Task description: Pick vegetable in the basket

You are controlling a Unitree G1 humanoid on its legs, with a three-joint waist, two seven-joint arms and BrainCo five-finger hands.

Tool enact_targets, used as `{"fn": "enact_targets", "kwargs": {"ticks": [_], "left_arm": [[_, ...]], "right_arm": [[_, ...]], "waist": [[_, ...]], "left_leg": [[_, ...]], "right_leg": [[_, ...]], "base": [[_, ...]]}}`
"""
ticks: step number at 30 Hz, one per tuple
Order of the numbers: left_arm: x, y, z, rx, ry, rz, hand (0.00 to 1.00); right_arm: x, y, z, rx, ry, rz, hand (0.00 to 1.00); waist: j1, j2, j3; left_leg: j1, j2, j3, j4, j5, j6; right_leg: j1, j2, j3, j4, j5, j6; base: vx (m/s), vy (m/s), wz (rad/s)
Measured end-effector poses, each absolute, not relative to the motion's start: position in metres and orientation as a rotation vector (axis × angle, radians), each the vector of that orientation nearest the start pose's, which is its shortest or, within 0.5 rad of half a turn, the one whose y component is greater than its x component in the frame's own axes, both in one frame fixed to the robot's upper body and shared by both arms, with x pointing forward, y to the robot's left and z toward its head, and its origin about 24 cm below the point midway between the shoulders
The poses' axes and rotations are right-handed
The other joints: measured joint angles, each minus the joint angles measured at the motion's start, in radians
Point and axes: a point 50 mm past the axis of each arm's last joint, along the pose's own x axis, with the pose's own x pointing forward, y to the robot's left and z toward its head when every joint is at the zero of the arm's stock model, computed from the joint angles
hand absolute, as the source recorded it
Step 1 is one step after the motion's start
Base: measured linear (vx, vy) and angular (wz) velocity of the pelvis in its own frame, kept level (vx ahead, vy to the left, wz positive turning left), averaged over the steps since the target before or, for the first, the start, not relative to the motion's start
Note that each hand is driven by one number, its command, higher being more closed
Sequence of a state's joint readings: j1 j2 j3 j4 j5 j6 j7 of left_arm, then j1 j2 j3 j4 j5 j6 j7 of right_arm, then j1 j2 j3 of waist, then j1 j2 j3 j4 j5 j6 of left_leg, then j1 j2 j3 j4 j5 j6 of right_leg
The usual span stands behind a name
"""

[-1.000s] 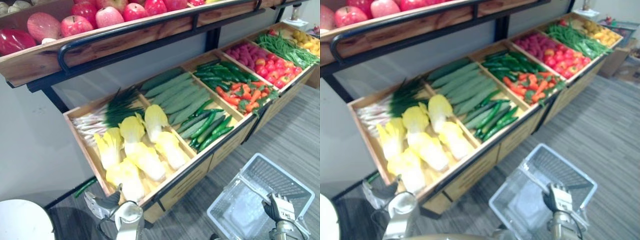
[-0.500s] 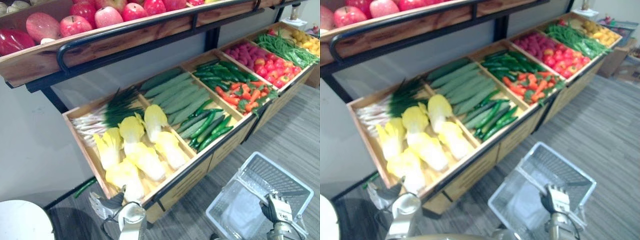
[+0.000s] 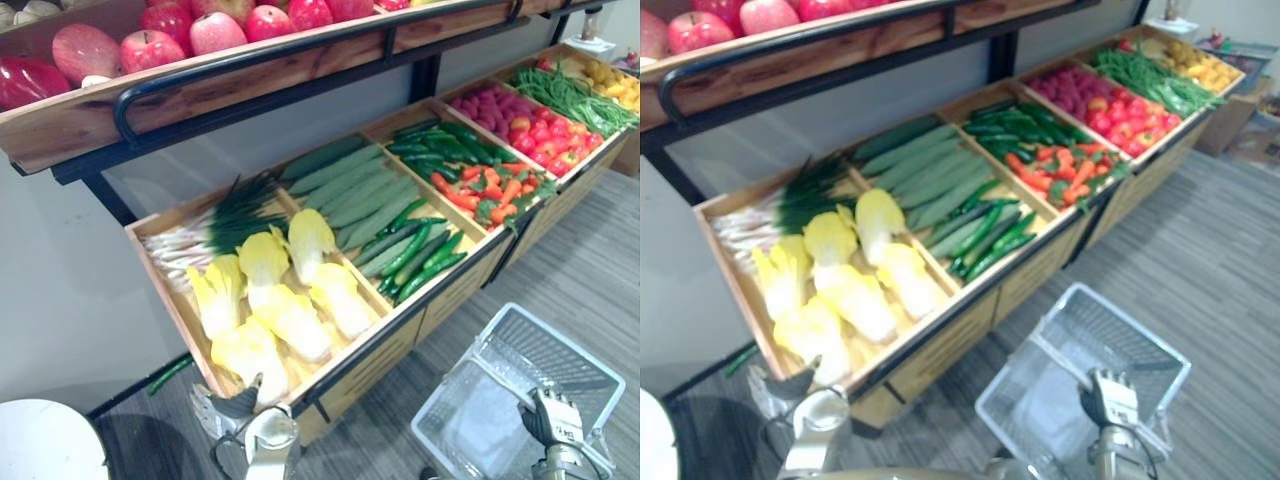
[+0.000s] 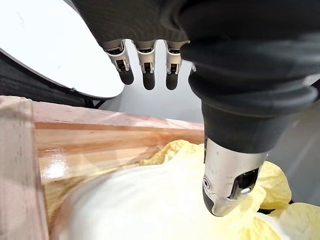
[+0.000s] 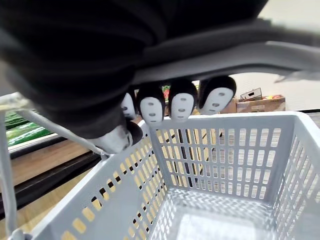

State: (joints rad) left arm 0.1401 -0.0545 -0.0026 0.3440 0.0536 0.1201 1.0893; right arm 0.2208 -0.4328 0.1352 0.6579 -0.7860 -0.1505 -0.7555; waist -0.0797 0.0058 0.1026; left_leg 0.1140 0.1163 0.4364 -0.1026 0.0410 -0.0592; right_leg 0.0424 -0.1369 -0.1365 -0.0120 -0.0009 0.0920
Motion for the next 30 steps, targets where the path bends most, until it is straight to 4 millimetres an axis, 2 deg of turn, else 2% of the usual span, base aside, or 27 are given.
{"fn": "enact_targets", "kwargs": {"ticks": [10, 30], "left_arm": [[0.174, 0.181, -0.061, 0.322, 0.539, 1.056, 0.0], [0.173, 0.175, -0.071, 0.403, 0.568, 1.02, 0.0]], "right_arm": [[0.131, -0.272, -0.075, -1.327, 0.273, -0.22, 1.0], [0.128, -0.269, -0.076, -1.33, 0.255, -0.222, 1.0]], "waist": [[-0.001, 0.001, -0.001], [-0.002, 0.003, -0.002]], "left_leg": [[0.001, 0.003, 0.01, 0.002, -0.004, -0.006], [0.006, 0.006, 0.016, 0.001, -0.008, -0.012]], "right_leg": [[-0.001, 0.008, 0.007, -0.004, 0.0, 0.0], [0.0, 0.011, 0.009, -0.003, -0.001, -0.001]], "base": [[0.0, 0.0, -0.01], [0.0, 0.0, -0.01]]}}
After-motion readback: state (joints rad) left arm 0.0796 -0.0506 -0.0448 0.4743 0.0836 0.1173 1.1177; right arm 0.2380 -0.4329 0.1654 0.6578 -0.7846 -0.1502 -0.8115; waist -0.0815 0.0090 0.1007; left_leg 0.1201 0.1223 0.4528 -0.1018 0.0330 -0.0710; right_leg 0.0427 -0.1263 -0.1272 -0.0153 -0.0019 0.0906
